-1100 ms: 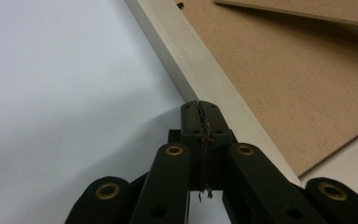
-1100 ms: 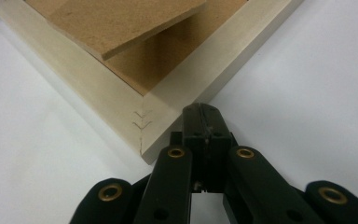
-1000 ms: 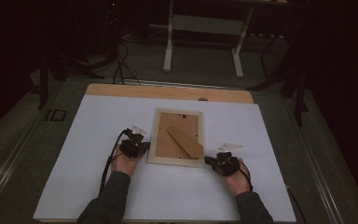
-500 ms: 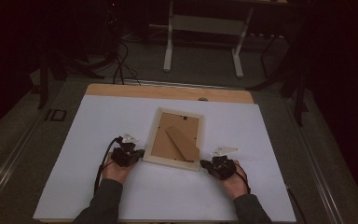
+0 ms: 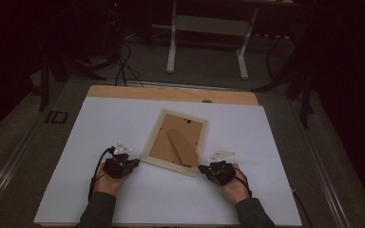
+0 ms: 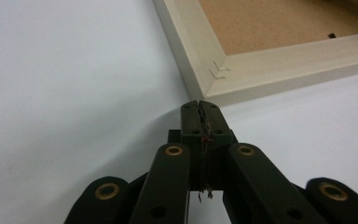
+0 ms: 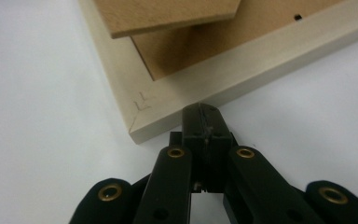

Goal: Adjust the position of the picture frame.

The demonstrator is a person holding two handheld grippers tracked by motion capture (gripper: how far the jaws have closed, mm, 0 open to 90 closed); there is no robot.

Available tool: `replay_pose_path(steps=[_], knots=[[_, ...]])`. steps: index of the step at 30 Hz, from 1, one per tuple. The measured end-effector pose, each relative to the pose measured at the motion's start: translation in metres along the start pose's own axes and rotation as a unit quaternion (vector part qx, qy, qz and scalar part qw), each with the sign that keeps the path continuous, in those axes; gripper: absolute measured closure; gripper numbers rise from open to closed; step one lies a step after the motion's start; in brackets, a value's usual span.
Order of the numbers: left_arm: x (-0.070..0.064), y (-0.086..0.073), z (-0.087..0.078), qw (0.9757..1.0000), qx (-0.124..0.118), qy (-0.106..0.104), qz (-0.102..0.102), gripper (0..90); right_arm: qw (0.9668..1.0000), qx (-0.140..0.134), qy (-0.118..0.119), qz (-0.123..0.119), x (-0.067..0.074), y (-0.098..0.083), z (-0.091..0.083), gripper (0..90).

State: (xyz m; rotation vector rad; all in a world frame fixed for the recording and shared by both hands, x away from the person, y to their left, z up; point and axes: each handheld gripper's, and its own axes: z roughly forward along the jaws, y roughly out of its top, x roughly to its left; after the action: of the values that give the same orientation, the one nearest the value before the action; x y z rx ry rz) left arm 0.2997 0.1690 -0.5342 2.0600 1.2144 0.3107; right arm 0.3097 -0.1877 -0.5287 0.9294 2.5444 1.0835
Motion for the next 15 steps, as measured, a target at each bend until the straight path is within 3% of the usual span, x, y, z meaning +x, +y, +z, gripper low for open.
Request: replay_pose_path(steps=[2, 5, 15], knots=[[-0.002, 0.0, -0.001, 1.0, 0.002, -0.001, 0.003, 90.0, 0.9999, -0.008, 0.011, -0.002, 0.001, 0.003, -0.001, 89.6], [-0.008, 0.0, -0.003, 0.9999, 0.0, -0.003, 0.01, 90.0, 0.9999, -0.01, 0.007, -0.006, 0.001, 0.007, -0.001, 89.5], [-0.015, 0.002, 0.002, 0.9998, 0.004, -0.005, 0.02, 90.0, 0.9993, -0.019, -0.026, 0.019, -0.023, 0.014, 0.004, 89.9]])
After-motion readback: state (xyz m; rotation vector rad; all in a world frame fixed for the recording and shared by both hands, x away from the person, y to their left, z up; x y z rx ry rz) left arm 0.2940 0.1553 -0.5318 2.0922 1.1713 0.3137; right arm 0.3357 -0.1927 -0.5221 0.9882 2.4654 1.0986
